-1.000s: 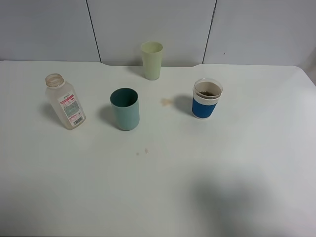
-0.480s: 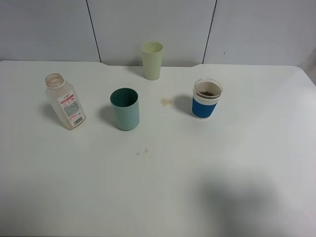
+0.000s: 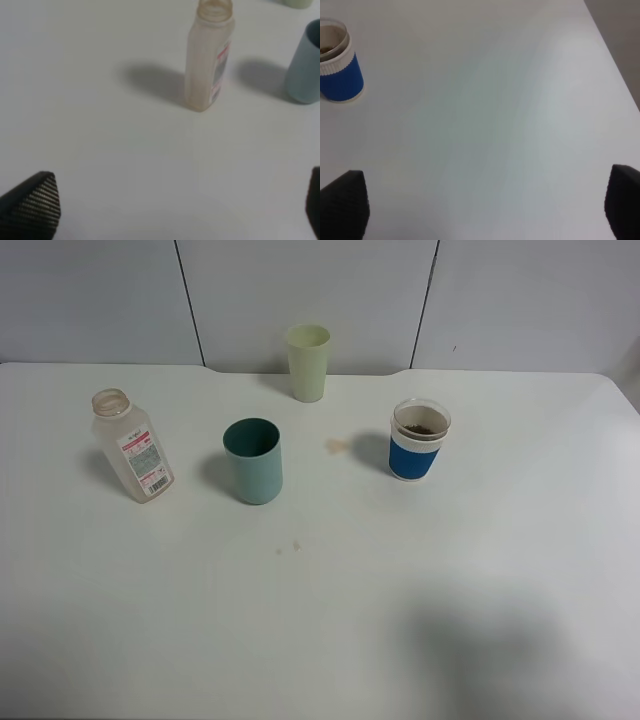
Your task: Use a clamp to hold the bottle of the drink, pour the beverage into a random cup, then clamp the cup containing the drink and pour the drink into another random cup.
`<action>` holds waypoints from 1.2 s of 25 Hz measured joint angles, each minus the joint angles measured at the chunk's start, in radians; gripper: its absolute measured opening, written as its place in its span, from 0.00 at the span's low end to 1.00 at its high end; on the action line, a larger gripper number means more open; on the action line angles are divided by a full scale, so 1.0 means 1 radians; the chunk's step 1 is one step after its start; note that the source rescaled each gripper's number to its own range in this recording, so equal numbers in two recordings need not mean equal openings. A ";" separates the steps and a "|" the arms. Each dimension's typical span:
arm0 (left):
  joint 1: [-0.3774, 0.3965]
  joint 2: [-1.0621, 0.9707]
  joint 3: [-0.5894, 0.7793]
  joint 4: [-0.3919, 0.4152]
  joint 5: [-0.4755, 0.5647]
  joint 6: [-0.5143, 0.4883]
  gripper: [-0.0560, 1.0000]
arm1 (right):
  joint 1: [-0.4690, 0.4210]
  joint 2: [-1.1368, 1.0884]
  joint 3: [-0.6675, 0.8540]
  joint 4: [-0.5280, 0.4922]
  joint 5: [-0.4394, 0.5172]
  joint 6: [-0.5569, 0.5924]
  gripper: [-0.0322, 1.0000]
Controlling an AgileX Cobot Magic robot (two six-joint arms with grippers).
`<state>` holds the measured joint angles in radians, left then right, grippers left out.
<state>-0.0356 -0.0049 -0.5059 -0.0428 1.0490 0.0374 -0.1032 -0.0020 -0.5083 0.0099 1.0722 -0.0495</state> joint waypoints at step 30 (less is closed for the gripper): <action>0.000 0.000 0.000 0.000 0.000 0.000 1.00 | 0.000 0.000 0.000 0.000 0.000 0.000 0.81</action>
<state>-0.0356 -0.0049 -0.5059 -0.0428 1.0490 0.0374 -0.1032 -0.0020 -0.5083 0.0099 1.0722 -0.0493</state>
